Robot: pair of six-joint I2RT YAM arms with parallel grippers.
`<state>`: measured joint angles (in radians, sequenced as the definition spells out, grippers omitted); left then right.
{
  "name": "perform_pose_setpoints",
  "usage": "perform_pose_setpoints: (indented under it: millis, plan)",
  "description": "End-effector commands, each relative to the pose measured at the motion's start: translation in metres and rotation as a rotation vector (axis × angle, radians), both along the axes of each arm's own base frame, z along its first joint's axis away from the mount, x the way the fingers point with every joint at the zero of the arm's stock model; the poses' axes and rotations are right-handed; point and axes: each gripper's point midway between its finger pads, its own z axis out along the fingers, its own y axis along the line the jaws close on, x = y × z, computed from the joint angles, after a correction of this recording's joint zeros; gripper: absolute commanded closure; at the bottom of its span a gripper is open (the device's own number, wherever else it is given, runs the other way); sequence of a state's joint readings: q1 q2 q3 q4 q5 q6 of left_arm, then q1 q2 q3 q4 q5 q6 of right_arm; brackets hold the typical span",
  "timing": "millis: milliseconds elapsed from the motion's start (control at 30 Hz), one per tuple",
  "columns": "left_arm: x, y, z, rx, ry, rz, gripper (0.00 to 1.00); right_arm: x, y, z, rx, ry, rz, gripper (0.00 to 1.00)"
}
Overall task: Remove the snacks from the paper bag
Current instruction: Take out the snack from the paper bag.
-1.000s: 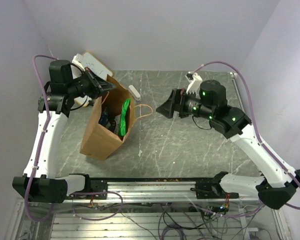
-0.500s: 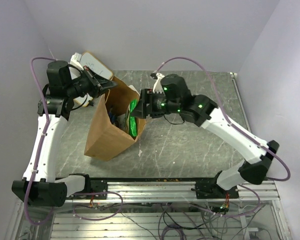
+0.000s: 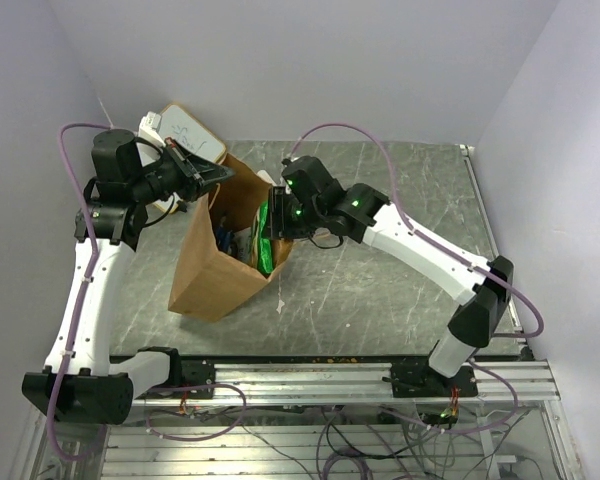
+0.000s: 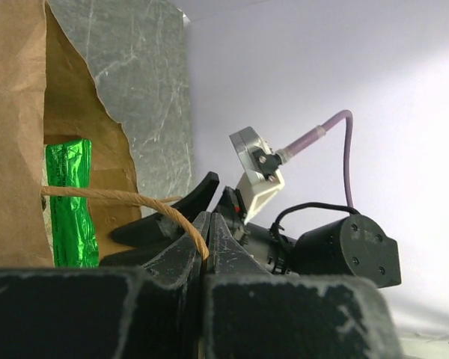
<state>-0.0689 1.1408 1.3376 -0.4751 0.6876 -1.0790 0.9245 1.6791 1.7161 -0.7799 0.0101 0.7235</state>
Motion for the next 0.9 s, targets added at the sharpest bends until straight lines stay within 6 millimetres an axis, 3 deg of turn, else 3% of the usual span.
perform_pose_setpoints:
  millis: [0, 167, 333, 433, 667, 767, 867]
  plan:
    - [-0.006, -0.003, 0.018, -0.023, -0.069, -0.038, 0.93, 0.015, 0.003, -0.004, -0.031, -0.034, -0.044, 0.54]
    - [-0.006, -0.005, 0.017, -0.033, -0.066, -0.045, 0.93, 0.014, 0.019, -0.024, -0.013, 0.023, -0.021, 0.53]
    - [-0.007, -0.007, 0.018, -0.065, -0.067, -0.056, 0.93, 0.017, 0.026, -0.031, -0.003, 0.033, -0.037, 0.54]
    - [-0.008, -0.007, 0.018, -0.072, -0.07, -0.059, 0.93, 0.021, 0.031, -0.036, -0.004, 0.043, -0.048, 0.61]
    - [-0.008, -0.005, 0.021, -0.005, -0.092, -0.069, 0.93, 0.015, 0.043, -0.05, 0.006, 0.111, -0.043, 0.64]
    - [-0.008, -0.004, 0.022, 0.031, -0.101, -0.071, 0.93, 0.015, 0.046, -0.045, 0.023, 0.109, -0.043, 0.75]
    - [-0.008, -0.001, 0.022, 0.073, -0.108, -0.067, 0.93, 0.018, 0.052, -0.025, 0.073, 0.086, -0.044, 0.87]
